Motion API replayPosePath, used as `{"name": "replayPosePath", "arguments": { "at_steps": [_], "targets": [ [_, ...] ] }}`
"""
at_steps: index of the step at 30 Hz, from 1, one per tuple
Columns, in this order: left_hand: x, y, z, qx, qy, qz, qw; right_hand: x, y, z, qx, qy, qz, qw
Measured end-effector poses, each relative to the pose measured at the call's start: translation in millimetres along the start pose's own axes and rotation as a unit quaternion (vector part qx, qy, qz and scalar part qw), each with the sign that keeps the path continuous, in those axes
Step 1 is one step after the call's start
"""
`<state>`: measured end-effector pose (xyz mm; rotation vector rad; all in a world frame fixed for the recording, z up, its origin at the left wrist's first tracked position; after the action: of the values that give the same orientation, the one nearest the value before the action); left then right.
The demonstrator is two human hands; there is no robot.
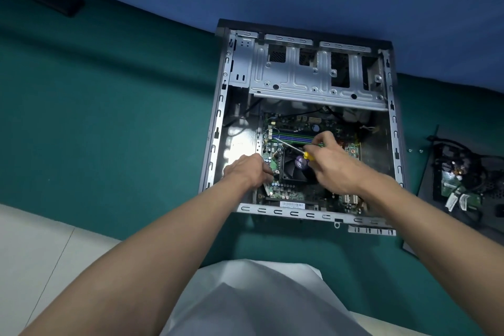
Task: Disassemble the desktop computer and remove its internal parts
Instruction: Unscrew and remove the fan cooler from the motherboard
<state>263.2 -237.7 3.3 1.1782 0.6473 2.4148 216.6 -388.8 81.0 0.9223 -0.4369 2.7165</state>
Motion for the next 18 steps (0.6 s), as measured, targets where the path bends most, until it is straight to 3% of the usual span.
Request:
{"name": "replayPosePath", "arguments": {
  "at_steps": [7,18],
  "targets": [
    [2.6,5.9,1.1,-0.03,-0.01,-0.02,0.999,28.7,-13.9,29.6,-0.052,0.116,0.031,0.991],
    [-2.3,3.7,0.3,-0.066,0.002,-0.02,0.998,25.2,-27.2,31.8,-0.037,0.144,0.035,0.988]
  ]
}}
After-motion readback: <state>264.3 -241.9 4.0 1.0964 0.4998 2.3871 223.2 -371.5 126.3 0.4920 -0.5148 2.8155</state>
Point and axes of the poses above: each hand's wrist, its own x-axis away from the middle knuckle, its own z-axis out of the back of the hand, y = z × x, the point moved 7 cm from there along -x, towards the middle knuckle, and after that the axes turned 10 degrees about -z, right-handed, at the moved point
